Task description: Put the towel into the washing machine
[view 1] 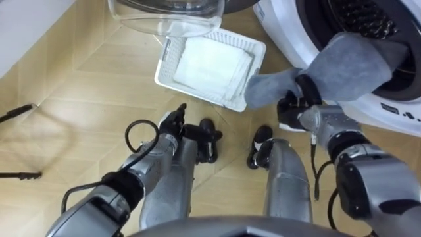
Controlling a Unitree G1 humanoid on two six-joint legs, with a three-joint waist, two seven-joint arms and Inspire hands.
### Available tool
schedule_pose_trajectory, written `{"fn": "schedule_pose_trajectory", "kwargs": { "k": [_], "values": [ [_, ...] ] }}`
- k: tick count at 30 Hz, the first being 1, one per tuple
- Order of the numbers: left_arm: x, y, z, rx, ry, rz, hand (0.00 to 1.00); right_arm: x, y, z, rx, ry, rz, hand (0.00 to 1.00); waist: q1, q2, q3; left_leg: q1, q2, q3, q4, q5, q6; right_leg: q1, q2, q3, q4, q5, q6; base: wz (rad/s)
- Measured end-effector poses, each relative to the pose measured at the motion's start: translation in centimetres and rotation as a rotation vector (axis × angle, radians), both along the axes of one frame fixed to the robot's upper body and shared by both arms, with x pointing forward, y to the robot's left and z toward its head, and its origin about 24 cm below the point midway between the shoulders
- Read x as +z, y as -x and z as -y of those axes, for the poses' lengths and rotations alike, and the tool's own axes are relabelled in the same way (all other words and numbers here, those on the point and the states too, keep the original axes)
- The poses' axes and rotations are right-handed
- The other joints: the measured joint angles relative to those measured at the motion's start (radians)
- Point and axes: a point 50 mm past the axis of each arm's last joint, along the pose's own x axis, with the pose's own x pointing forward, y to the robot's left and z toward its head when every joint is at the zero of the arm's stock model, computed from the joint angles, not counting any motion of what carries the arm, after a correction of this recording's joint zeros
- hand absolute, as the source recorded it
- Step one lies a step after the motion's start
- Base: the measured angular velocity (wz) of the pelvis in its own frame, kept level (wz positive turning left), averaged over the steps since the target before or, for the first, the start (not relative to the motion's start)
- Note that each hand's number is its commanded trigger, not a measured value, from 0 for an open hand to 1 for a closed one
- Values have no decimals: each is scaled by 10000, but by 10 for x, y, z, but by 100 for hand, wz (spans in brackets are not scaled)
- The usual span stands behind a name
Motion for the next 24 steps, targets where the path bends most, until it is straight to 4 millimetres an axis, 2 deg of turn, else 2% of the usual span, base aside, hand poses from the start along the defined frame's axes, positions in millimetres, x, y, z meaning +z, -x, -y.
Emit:
{"fn": "schedule_pose_trajectory", "kwargs": {
  "k": [1, 5, 8, 11, 16, 24],
  "values": [
    [0, 0, 0, 31, -31, 5, 0, 9, -8, 3, -26, 7, 292, 0, -94, -15, 0, -33, -75, 10, -24, 29, 35, -81, -70, 14, 47, -14, 13, 8],
    [1, -1, -2, 61, -113, 69, 0, 37, -31, 18, -348, 47, 1328, 0, -230, -148, 6, -127, -67, 32, 31, 64, 84, -193, -165, 18, 141, -39, 13, 4],
    [0, -1, -11, -110, -550, 154, 0, 63, -50, 26, -250, 323, 2201, 0, -383, -519, -30, -101, -56, 53, 46, 80, 103, -185, -136, 46, 140, -20, 16, 0],
    [0, -1, -21, 80, -530, 141, 0, 82, -60, 34, -231, 585, 3159, 0, -445, -753, -23, 36, -52, 96, 44, 81, 107, -68, -133, 53, 137, -3, 33, -4],
    [-2, 1, -28, 329, -321, 81, 0, 109, -71, 56, -424, 1473, 4409, 0, -412, -784, -15, 80, -27, 97, 119, 79, 108, -19, -132, 43, 194, 0, 34, 0],
    [-2, 2, -29, 159, 102, 268, 0, 111, -70, 59, -414, 1783, 4623, 0, -398, -733, -1, 63, -39, 47, 177, 75, 102, -40, -159, 26, 325, -30, -13, 0]
  ]
}}
